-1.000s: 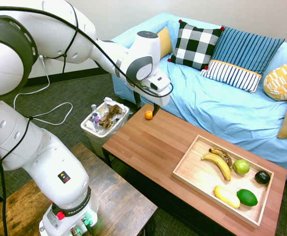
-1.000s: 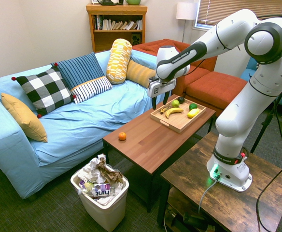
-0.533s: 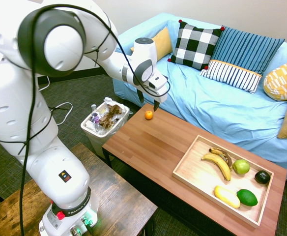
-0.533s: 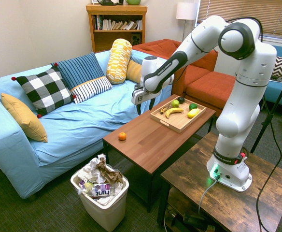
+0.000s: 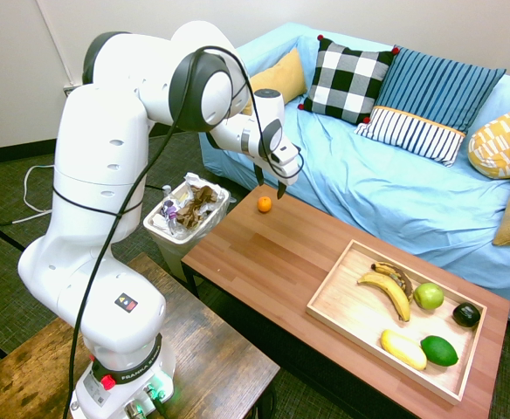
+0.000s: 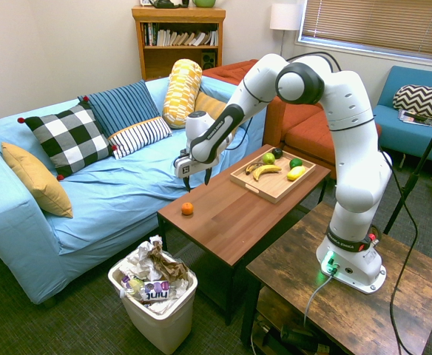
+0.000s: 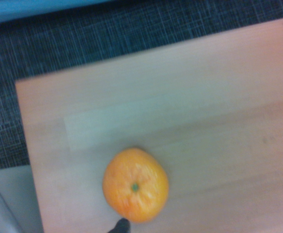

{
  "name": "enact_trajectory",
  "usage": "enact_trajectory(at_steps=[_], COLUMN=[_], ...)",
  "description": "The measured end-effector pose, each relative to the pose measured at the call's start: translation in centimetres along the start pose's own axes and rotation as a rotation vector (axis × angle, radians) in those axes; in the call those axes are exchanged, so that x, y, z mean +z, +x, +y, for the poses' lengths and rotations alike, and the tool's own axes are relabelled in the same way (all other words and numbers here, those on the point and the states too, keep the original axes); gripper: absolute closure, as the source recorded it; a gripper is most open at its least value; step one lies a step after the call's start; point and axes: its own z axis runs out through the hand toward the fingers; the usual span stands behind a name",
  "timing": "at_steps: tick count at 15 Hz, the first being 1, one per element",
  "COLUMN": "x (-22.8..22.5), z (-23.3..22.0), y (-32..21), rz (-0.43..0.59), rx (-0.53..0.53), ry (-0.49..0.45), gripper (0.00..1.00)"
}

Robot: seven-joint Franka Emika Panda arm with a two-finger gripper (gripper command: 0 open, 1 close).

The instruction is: Put the tangerine in the tray

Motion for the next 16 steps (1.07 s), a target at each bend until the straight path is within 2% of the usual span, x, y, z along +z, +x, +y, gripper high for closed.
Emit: enact_trajectory(at_steps=[4, 9, 10, 16], x=[4.8, 9.3, 9.7, 10.9], z=[-2.7, -3.9, -4.1, -4.8], y=[0.2, -0.8, -1.0, -0.9], rz=[-0.025, -0.046, -0.049, -0.062], rx=[0.016, 0.014, 0.014, 0.023], ry=[-0.043, -0.082, -0.085, -0.102], gripper=[0.0, 0.0, 1.0, 1.0])
